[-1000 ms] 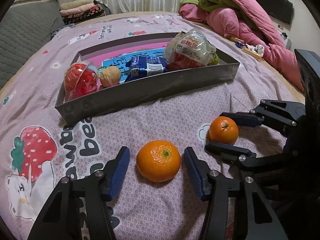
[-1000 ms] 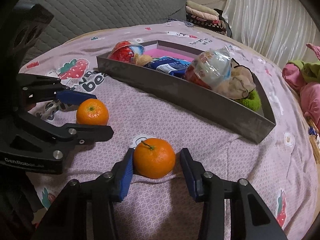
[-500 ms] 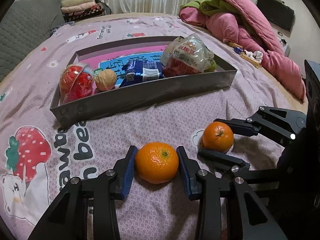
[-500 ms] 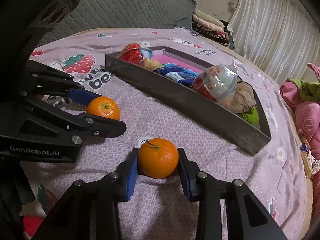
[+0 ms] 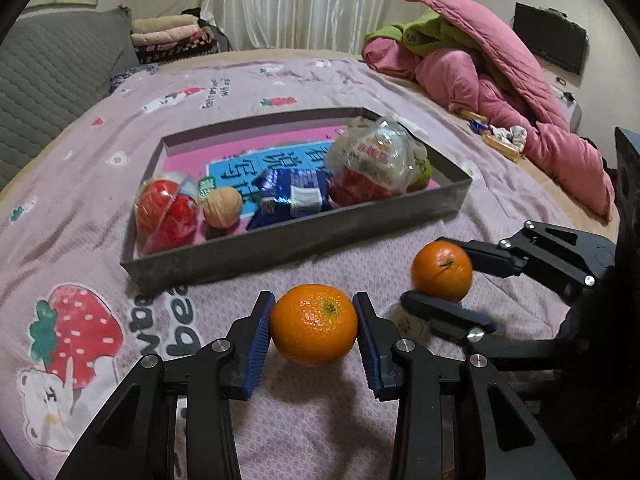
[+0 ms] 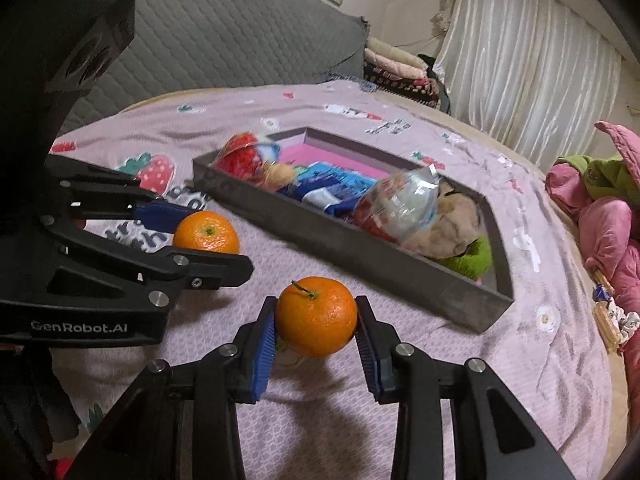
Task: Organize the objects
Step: 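Carry the orange over the tray with the left gripper while the right gripper carries its orange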
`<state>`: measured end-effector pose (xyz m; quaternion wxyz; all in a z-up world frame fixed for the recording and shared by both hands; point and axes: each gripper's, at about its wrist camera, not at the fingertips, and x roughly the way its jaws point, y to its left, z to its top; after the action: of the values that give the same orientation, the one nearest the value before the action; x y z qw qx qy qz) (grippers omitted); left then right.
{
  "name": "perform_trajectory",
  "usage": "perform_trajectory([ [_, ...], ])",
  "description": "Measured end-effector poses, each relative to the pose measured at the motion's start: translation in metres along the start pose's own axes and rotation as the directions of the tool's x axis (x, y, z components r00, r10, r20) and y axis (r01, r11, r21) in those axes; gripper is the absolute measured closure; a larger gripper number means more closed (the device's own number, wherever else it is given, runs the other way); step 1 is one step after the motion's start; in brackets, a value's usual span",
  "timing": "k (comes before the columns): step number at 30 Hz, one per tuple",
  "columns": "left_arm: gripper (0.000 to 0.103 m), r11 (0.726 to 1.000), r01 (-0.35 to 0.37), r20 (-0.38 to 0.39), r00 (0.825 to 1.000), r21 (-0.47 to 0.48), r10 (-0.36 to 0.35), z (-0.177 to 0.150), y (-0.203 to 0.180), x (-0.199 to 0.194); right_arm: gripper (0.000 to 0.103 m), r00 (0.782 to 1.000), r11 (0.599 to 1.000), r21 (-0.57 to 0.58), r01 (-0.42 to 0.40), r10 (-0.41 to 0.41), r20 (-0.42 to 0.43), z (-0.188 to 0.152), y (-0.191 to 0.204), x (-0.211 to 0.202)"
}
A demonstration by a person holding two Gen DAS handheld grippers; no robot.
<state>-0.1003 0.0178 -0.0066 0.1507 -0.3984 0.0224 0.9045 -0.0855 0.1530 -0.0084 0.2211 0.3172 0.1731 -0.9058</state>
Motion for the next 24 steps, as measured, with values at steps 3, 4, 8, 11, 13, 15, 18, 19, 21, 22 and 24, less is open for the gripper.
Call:
perform_trajectory([
  [3, 0.062, 1.000, -0.016, 0.022, 1.000, -0.008, 0.016, 0.004, 0.004, -0.004, 0.066, 0.999, 1.000, 0.019, 0.014, -0.015, 0.031, 0.004, -0.005, -0.005],
  [4, 0.062, 1.000, -0.017, 0.028, 0.999, -0.014, 0.018, 0.006, 0.006, -0.006, 0.066, 0.999, 0.999, 0.026, 0.019, -0.020, 0.043, 0.006, -0.006, -0.007],
  [8, 0.062, 0.999, -0.023, 0.049, 0.999, -0.029, 0.024, 0.013, 0.009, -0.009, 0.066, 0.995, 0.997, 0.062, 0.043, -0.048, 0.092, 0.015, -0.014, -0.016],
  [11, 0.062, 0.999, -0.033, 0.069, 0.997, -0.034, 0.035, 0.018, 0.009, -0.012, 0.066, 0.990, 0.995, 0.087, 0.056, -0.066, 0.123, 0.020, -0.020, -0.022],
  [13, 0.062, 0.998, -0.040, 0.083, 0.996, -0.039, 0.043, 0.022, 0.009, -0.013, 0.066, 0.987, 0.994, 0.093, 0.064, -0.077, 0.141, 0.023, -0.022, -0.025],
  [15, 0.062, 0.998, -0.043, 0.092, 0.995, -0.046, 0.047, 0.025, 0.009, -0.014, 0.066, 0.984, 0.993, 0.096, 0.075, -0.089, 0.153, 0.026, -0.023, -0.027],
  [18, 0.062, 0.997, -0.051, 0.103, 0.993, -0.052, 0.056, 0.029, 0.008, -0.014, 0.066, 0.978, 0.990, 0.106, 0.094, -0.112, 0.174, 0.029, -0.025, -0.031],
  [19, 0.062, 0.997, -0.051, 0.107, 0.993, -0.054, 0.057, 0.031, 0.008, -0.014, 0.066, 0.976, 0.989, 0.113, 0.092, -0.112, 0.186, 0.031, -0.026, -0.032],
  [21, 0.062, 0.997, -0.053, 0.113, 0.992, -0.059, 0.059, 0.033, 0.007, -0.014, 0.066, 0.971, 0.987, 0.126, 0.097, -0.122, 0.205, 0.033, -0.029, -0.036],
  [22, 0.062, 0.997, -0.049, 0.117, 0.992, -0.064, 0.057, 0.034, 0.007, -0.014, 0.066, 0.968, 0.986, 0.132, 0.102, -0.129, 0.216, 0.035, -0.029, -0.038],
  [24, 0.062, 0.996, -0.048, 0.126, 0.990, -0.069, 0.056, 0.037, 0.006, -0.015, 0.066, 0.963, 0.984, 0.143, 0.107, -0.138, 0.231, 0.037, -0.031, -0.041],
])
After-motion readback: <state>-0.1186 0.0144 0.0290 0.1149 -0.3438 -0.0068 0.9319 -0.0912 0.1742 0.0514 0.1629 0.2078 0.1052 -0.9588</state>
